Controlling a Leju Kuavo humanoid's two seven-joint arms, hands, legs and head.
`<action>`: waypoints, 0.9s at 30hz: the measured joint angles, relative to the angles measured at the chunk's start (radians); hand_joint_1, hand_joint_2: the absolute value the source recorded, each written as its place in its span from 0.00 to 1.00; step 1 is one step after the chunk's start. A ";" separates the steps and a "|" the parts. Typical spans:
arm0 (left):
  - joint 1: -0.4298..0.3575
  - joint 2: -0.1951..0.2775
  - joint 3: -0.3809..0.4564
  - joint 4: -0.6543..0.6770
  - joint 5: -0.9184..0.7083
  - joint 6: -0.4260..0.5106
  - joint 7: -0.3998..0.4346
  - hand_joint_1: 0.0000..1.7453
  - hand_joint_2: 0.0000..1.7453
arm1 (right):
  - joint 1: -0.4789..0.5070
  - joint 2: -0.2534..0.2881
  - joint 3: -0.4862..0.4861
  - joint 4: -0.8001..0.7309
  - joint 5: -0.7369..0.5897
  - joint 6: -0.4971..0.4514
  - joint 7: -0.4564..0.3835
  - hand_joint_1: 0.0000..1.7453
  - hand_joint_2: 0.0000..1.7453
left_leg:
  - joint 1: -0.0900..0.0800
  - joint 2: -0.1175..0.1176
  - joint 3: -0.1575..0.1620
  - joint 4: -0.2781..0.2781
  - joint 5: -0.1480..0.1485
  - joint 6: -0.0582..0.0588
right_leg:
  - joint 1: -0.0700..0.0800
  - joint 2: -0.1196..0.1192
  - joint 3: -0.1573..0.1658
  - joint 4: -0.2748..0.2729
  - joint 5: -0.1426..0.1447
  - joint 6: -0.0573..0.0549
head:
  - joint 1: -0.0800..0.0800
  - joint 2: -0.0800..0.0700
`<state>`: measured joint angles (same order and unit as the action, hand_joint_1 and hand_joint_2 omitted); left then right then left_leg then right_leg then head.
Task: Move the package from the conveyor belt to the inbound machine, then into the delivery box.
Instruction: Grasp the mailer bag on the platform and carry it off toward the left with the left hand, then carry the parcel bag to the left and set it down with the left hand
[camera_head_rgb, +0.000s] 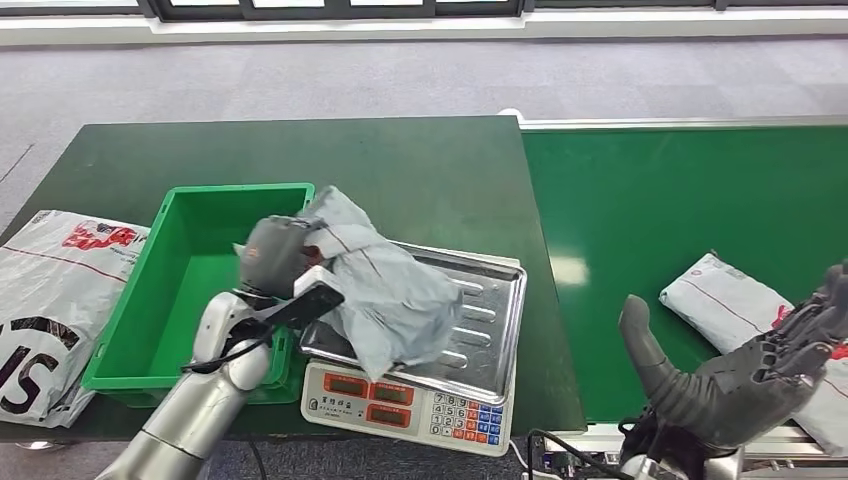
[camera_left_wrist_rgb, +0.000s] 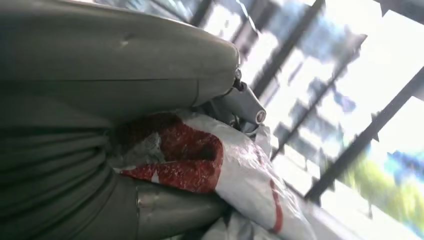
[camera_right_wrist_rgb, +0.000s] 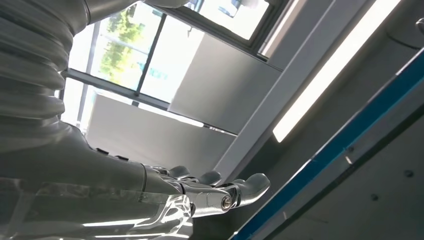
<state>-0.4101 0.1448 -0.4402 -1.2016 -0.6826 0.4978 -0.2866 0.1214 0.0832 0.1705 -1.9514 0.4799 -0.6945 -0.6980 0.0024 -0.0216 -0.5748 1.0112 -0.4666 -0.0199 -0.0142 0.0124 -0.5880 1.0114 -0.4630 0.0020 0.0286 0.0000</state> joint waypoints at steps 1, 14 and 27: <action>0.026 0.018 0.051 -0.048 0.004 0.052 0.000 1.00 1.00 | 0.012 -0.001 0.000 -0.005 -0.002 0.000 0.000 0.00 1.00 | 0.000 0.001 0.000 0.000 -0.001 -0.001 | 0.001 0.002 -0.001 0.000 0.000 0.000 | 0.000 0.000; 0.225 0.119 0.535 -0.327 0.026 0.194 -0.062 1.00 1.00 | 0.093 -0.007 0.000 -0.050 -0.002 -0.002 0.000 0.00 1.00 | 0.004 0.000 -0.001 0.000 -0.003 -0.004 | 0.004 0.001 -0.001 0.001 -0.003 -0.005 | 0.000 0.000; 0.239 0.110 0.732 -0.295 0.073 0.084 -0.089 1.00 1.00 | 0.102 -0.007 0.000 -0.051 -0.017 -0.002 0.000 0.00 1.00 | 0.004 0.002 -0.001 0.000 -0.003 -0.005 | 0.004 0.003 -0.002 0.001 -0.003 -0.006 | 0.000 0.000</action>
<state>-0.1709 0.2551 0.2918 -1.4964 -0.6092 0.5817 -0.3754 0.2232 0.0763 0.1705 -2.0020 0.4631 -0.6970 -0.6981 0.0065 -0.0197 -0.5754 1.0114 -0.4694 -0.0245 -0.0098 0.0149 -0.5899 1.0121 -0.4657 -0.0040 0.0286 0.0000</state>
